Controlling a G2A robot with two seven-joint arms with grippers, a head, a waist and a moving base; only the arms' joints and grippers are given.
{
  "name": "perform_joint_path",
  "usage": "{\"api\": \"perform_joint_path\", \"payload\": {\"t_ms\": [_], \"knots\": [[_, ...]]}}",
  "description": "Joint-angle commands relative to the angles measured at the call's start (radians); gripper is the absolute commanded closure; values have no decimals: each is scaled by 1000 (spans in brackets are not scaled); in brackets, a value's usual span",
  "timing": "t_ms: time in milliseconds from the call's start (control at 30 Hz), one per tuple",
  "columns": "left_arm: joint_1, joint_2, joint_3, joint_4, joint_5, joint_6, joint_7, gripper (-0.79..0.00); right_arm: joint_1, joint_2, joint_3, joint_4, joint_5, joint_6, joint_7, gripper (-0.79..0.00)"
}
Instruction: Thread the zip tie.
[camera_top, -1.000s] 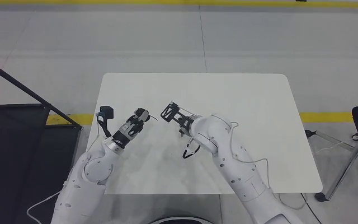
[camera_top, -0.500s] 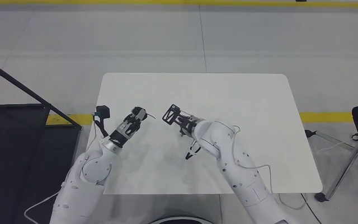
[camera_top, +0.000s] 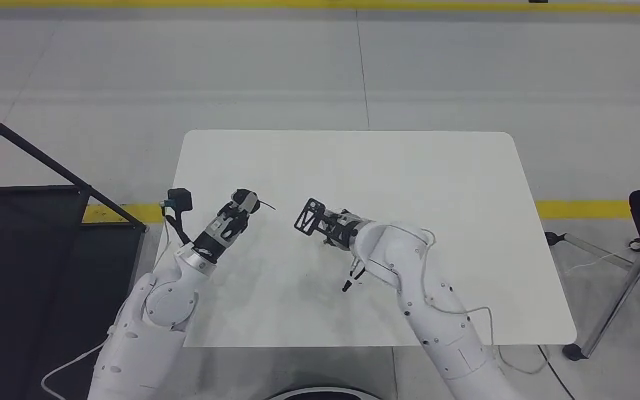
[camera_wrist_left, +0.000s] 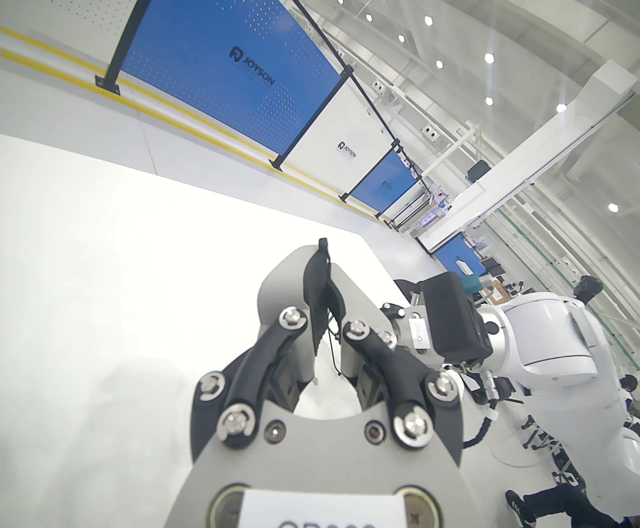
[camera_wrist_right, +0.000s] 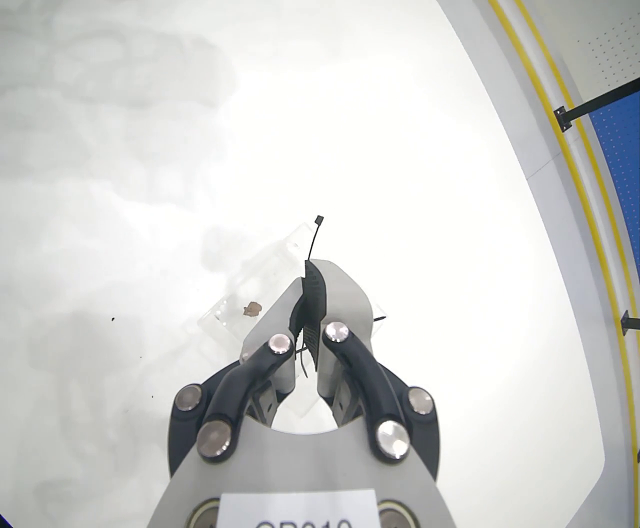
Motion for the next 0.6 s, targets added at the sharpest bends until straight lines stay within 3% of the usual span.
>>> {"api": "perform_joint_path", "payload": {"t_ms": [0,567], "knots": [[0,0,0,0,0,0,0,0,10,-1,-10,15,-7,-8,-5,0],[0,0,0,0,0,0,0,0,76,-9,-64,113,-3,-35,-7,0]]}}
